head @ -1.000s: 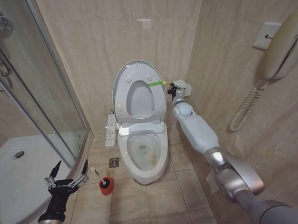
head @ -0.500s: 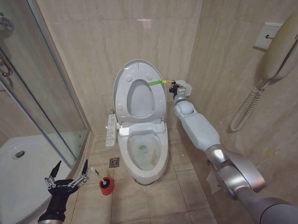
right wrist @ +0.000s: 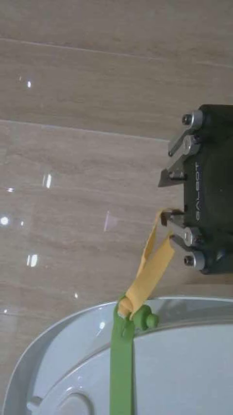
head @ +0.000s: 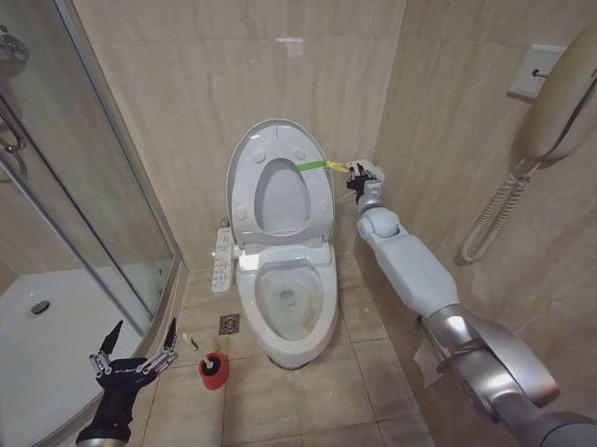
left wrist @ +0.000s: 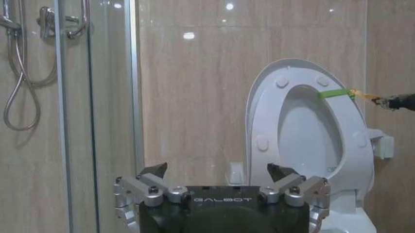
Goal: Open the toilet lid, clean the toilet bowl with a toilet brush, close the toilet lid, and flush.
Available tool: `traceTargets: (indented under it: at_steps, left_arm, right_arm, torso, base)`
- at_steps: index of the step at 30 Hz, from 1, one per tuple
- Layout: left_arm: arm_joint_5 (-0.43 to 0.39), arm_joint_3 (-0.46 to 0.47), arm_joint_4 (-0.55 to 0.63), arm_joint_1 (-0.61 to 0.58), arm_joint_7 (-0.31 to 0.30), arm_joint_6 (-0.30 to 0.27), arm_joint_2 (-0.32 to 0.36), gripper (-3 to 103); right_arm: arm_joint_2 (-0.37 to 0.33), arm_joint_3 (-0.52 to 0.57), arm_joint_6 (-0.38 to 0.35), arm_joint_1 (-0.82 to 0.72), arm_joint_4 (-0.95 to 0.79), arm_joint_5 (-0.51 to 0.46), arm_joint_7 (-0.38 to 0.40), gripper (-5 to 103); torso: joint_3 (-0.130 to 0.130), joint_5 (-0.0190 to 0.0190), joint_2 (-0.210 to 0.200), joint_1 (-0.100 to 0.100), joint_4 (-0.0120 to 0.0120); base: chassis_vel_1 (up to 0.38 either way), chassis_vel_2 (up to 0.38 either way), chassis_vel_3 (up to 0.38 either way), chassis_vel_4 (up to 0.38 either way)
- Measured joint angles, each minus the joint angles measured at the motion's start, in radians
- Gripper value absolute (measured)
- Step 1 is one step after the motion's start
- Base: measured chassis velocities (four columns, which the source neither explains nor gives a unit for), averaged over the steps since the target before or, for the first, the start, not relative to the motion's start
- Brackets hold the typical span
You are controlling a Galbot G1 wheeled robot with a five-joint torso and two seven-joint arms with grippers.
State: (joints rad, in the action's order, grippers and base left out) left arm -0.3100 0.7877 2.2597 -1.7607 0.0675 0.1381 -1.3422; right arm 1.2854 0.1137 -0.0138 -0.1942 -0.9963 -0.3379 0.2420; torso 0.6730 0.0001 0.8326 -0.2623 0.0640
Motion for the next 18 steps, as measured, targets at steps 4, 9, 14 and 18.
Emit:
traceTargets:
  at_steps: [4, 9, 14, 18]
  left_arm:
    - [0.000, 0.000, 0.000, 0.000, 0.000, 0.000, 0.000, 100]
    - [0.000, 0.000, 0.000, 0.000, 0.000, 0.000, 0.000, 100]
    - [0.000, 0.000, 0.000, 0.000, 0.000, 0.000, 0.000, 100]
    - [0.000, 0.000, 0.000, 0.000, 0.000, 0.000, 0.000, 100]
  right_arm:
    - [-0.015, -0.004, -0.008, -0.016, -0.035, -0.008, 0.003, 29]
    - [-0.044, -0.026, -0.023, -0.041, -0.096, -0.025, 0.009, 56]
    - [-0.070, -0.046, -0.045, -0.062, -0.157, -0.051, 0.016, 56]
    - [-0.087, -0.060, -0.058, -0.077, -0.195, -0.067, 0.022, 77]
  torso:
    - [0.000, 0.0000, 0.000, 0.000, -0.0001]
    - [0.000, 0.0001, 0.000, 0.000, -0.0003]
    - [0.000, 0.0000, 0.000, 0.000, -0.0003]
    - [0.000, 0.0000, 0.000, 0.000, -0.0003]
  base:
    - [0.000, 0.000, 0.000, 0.000]
    - [0.000, 0.000, 0.000, 0.000]
    - [0.000, 0.000, 0.000, 0.000]
    - [0.000, 0.000, 0.000, 0.000]
